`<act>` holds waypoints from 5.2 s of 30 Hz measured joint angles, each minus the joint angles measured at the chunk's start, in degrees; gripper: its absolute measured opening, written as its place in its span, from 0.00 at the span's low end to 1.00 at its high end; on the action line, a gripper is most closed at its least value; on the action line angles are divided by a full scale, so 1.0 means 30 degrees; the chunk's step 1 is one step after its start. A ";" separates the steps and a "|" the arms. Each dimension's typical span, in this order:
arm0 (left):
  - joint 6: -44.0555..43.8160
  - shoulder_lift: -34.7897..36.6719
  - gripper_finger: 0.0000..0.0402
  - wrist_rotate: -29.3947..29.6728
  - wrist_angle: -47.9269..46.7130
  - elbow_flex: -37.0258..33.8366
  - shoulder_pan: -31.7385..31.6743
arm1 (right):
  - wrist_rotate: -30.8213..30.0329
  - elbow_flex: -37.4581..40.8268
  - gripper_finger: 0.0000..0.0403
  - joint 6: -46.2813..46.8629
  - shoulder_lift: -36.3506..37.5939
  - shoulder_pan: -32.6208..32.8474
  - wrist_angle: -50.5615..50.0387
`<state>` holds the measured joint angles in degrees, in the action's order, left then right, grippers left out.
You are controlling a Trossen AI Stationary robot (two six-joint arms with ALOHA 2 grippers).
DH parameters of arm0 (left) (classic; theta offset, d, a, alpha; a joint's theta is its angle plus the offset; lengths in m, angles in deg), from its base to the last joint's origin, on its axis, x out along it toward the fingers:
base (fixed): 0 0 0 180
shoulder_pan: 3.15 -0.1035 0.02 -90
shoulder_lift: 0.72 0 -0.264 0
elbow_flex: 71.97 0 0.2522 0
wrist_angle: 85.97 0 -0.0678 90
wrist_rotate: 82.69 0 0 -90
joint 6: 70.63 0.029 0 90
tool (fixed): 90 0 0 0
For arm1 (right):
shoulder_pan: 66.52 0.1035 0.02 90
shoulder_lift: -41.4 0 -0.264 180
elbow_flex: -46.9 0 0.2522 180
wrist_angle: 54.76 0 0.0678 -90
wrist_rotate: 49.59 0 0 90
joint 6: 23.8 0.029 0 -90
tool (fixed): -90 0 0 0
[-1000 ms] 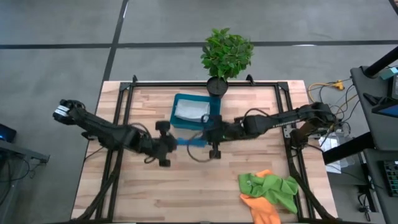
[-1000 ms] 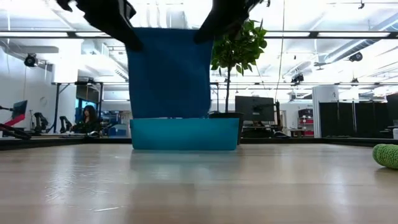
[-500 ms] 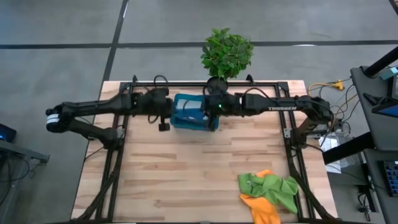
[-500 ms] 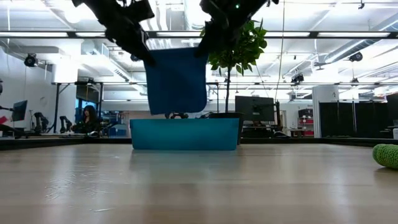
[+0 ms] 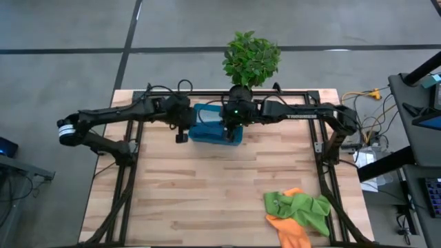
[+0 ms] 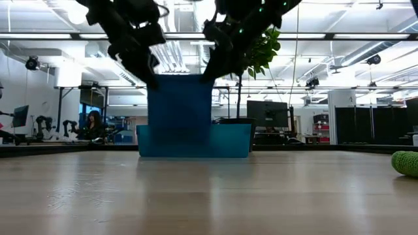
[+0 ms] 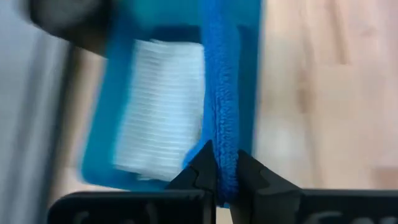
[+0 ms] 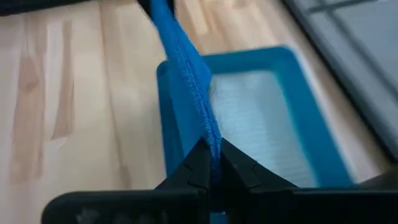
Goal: Fold microfiber towels
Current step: Put the blue microfiber towel in the blue bin
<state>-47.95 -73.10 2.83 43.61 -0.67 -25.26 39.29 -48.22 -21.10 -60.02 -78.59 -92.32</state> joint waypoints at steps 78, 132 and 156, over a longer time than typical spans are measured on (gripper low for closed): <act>-0.3818 -0.1721 0.04 0.0201 0.2763 -0.0022 -0.8108 | 0.2869 -0.6145 0.03 0.3653 -0.7619 -0.2988 -0.1804; -0.3432 -0.1735 0.02 0.0199 0.3581 -0.1836 -0.8145 | 0.1955 -1.5687 0.02 0.4717 -1.4005 -0.1846 -0.9119; -0.2593 -0.1364 0.02 -0.2523 0.3724 -0.2088 -0.8145 | -0.1084 -1.6534 0.02 0.7825 -1.3349 -0.1825 -0.7298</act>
<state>-55.73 -77.19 -4.74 54.78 -6.94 -49.69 36.04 -97.82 2.37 -100.06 -84.06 -114.21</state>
